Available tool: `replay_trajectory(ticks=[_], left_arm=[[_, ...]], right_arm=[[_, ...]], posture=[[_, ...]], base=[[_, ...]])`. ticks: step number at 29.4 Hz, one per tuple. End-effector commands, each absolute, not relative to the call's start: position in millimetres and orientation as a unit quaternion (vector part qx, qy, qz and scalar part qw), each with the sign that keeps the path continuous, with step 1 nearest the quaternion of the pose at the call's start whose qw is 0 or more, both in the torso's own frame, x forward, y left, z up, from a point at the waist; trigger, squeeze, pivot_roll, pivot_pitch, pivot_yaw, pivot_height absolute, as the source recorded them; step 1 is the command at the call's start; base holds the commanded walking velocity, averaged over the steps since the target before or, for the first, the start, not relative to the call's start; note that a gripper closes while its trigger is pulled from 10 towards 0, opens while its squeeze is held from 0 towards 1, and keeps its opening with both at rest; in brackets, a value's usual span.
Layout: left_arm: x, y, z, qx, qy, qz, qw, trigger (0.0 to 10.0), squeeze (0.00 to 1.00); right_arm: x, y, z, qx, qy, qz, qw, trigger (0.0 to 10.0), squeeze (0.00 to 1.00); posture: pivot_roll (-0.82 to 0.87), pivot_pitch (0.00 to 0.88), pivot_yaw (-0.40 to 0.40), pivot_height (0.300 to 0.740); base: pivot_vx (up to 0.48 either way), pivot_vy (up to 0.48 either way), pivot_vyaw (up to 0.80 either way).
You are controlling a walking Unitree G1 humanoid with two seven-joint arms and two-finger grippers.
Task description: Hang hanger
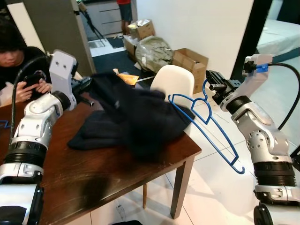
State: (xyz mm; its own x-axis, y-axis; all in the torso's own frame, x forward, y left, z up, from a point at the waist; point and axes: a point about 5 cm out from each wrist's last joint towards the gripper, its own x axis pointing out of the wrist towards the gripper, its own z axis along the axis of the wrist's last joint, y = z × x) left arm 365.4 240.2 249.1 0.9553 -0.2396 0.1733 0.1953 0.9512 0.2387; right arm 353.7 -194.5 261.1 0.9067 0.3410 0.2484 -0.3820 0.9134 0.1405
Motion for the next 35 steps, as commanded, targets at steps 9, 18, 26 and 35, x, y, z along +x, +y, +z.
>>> replay_trajectory(ticks=[9, 18, 26, 35], left_arm=[[338, 287, 194, 0.111, -0.001, 0.000, 0.994, 10.0, 1.00], [321, 266, 178, 0.162, 0.060, -0.096, 0.980, 10.0, 1.00], [287, 283, 235, 0.272, 0.066, -0.118, 0.953, 10.0, 1.00], [269, 328, 295, 0.413, 0.020, 0.052, 0.909, 10.0, 1.00]], right_arm=[[350, -164, 263, 0.098, -0.111, 0.250, 0.957, 10.0, 0.00], [349, -160, 265, 0.113, -0.124, 0.240, 0.956, 10.0, 0.00], [353, -159, 276, 0.171, -0.155, 0.232, 0.945, 10.0, 0.00], [352, -154, 294, 0.249, -0.195, 0.259, 0.913, 10.0, 0.00]], posture=[[0.08, 0.001, 0.030, 0.735], [0.08, 0.004, 0.017, 0.735], [0.10, 0.007, -0.004, 0.735], [0.11, 0.004, -0.014, 0.735]], base=[[0.000, 0.000, 0.00], [0.000, 0.000, 0.00], [0.000, 0.000, 0.00], [0.000, 0.000, 0.00]])
